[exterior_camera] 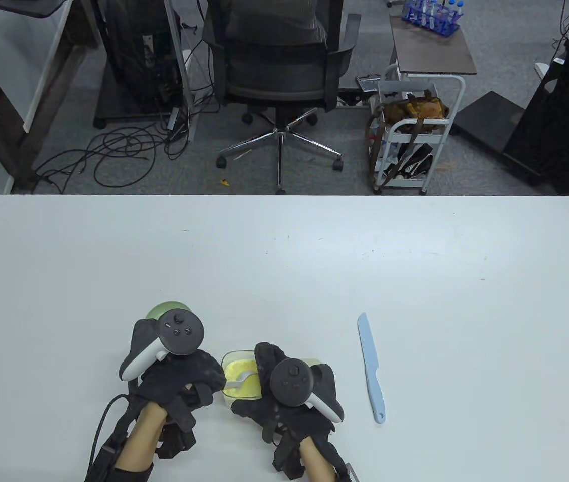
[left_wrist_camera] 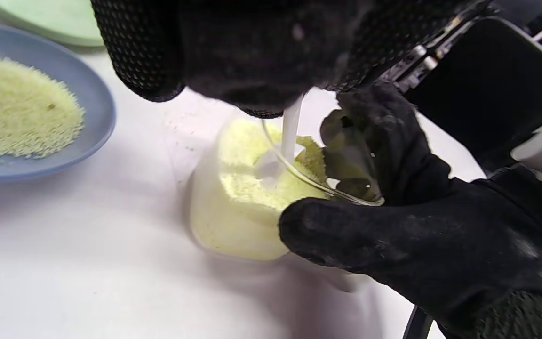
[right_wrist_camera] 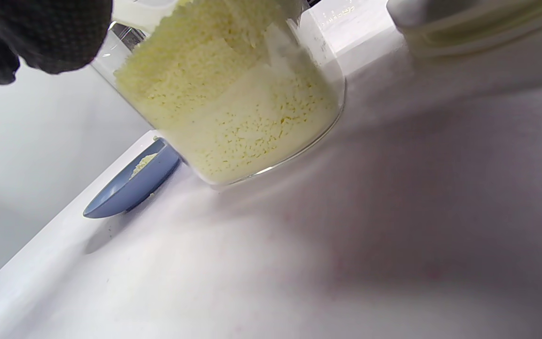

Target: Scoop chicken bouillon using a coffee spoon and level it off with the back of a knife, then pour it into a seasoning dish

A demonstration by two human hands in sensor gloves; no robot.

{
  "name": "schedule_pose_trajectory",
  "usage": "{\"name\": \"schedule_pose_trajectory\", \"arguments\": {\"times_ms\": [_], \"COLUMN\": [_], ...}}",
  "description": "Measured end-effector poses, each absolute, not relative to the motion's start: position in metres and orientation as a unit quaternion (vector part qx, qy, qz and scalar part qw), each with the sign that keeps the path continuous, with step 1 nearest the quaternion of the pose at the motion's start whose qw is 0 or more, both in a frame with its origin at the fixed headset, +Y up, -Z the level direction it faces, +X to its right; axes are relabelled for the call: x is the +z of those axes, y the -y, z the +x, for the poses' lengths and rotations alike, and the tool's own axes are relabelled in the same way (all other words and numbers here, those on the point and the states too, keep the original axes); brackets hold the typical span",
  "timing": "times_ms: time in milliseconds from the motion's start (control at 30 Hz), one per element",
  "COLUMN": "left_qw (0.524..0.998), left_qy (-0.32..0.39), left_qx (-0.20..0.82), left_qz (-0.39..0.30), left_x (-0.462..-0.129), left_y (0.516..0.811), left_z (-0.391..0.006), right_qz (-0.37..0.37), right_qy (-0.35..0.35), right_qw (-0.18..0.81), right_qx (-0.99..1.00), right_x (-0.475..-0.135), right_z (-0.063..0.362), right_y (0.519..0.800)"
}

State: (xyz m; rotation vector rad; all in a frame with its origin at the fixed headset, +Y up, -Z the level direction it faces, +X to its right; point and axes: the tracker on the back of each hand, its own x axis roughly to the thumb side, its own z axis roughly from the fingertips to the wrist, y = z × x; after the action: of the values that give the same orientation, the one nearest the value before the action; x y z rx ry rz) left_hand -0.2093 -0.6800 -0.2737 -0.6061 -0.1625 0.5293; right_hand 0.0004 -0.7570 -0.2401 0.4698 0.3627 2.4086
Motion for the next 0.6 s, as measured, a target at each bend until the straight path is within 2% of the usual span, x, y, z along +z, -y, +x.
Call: {"name": "schedule_pose_trajectory", "arguments": {"times_ms": [167, 267, 433, 600], "left_qw": [0.883, 0.829, 0.791, 0.78], "left_qy": [0.077, 0.074, 0.067, 0.059], "left_qx": [0.327, 0.407, 0.489, 0.527], "left_qz": [-0.329, -0.376, -0.361, -0.334], "left_x": [-0.276, -0.274, -0.265, -0.255], "left_y": [0.697, 0.713, 0.731, 0.734], "left_z": [-0.225, -0.235, -0.247, -0.261], "right_qz": [0.18, 0.18, 0.18, 0.179], "right_qy": [-0.139, -0.136, -0.135, -0.136], "right_qw": [0.325, 0.323, 0.323, 0.324], "right_qx": [0.918, 0.919, 0.919, 0.919], "right_x": [-0.24, -0.24, -0.24, -0.24], "right_z": [0.0, 0.0, 0.0, 0.0], "right_y": [0.757, 0.757, 0.758, 0.758]}}
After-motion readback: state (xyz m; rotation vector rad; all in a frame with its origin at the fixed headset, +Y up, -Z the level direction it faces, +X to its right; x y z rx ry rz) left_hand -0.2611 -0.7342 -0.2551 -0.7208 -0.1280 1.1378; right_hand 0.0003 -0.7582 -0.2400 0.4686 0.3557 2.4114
